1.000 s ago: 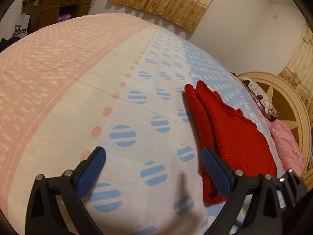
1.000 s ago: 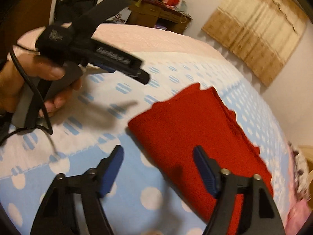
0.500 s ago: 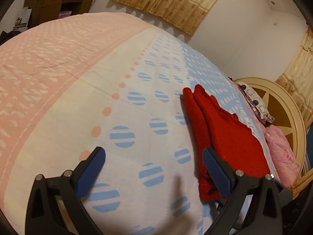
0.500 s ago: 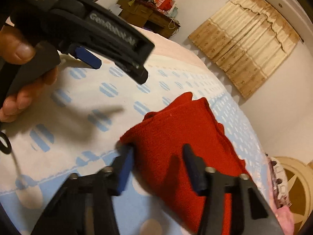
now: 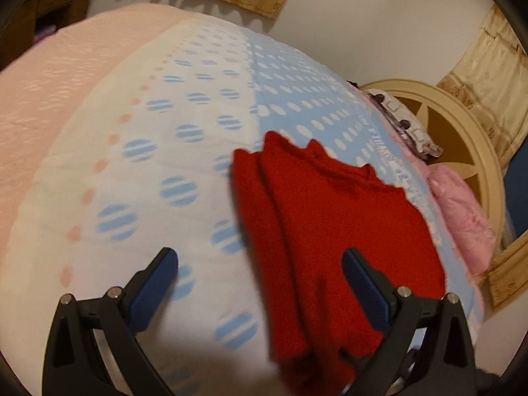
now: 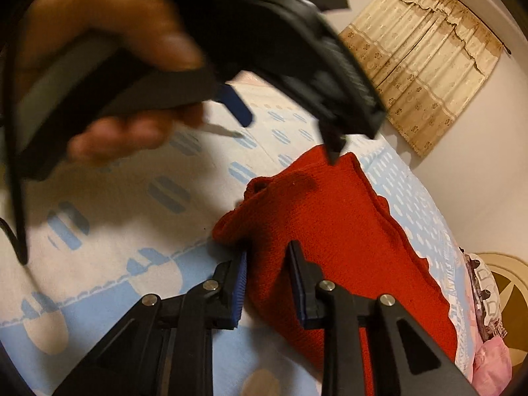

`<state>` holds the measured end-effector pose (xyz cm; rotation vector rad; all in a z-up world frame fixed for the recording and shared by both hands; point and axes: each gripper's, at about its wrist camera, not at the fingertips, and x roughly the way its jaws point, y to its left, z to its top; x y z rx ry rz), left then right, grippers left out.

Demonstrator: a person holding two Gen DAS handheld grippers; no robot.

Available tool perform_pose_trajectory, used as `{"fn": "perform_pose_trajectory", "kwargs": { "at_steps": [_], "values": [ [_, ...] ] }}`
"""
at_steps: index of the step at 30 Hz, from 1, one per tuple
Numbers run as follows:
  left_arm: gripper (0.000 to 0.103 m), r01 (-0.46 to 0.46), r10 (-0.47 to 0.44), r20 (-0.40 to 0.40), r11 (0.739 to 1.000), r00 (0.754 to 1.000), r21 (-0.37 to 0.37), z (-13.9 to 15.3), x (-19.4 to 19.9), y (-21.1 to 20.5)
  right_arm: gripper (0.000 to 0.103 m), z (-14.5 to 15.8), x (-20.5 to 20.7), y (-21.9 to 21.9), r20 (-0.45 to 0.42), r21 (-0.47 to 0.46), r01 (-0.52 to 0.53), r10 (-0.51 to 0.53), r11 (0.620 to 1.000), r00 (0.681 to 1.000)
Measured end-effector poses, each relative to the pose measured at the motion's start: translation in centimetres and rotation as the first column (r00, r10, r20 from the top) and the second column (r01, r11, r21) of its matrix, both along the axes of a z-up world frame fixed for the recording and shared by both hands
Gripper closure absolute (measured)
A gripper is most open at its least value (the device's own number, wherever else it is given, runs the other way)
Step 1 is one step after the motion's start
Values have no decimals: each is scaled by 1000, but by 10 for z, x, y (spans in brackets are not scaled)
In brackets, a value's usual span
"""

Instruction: Fold small clothes

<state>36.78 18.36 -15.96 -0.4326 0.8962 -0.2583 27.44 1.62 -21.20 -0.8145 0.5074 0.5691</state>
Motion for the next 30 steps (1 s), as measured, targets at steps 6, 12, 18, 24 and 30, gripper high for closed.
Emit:
{"fn": "perform_pose_trajectory", "kwargs": {
  "at_steps": [6, 12, 18, 24, 30],
  "values": [
    [8, 22, -23, -46, 999, 999, -24, -10, 24, -11, 78, -1, 1, -2, -8, 14, 0, 0, 1000, 1000],
    [21, 11, -13, -47, 999, 999, -42, -12, 35, -13, 78, -2, 1, -4, 4, 10, 0, 0, 1000, 1000],
    [83, 21, -36, -92, 987, 995, -156, -23, 44, -9, 79, 3, 5, -7, -16, 27, 15, -15, 1000, 1000],
    [89, 30, -37, -28, 976, 999, -215, 2, 37, -11, 91, 37, 7, -25, -37, 105, 18, -15, 994, 999],
    [89, 92, -78, 70, 969, 994, -229, 47, 37, -35, 93, 68, 7, -57, -12, 194, 40, -38, 980, 999]
  ]
}}
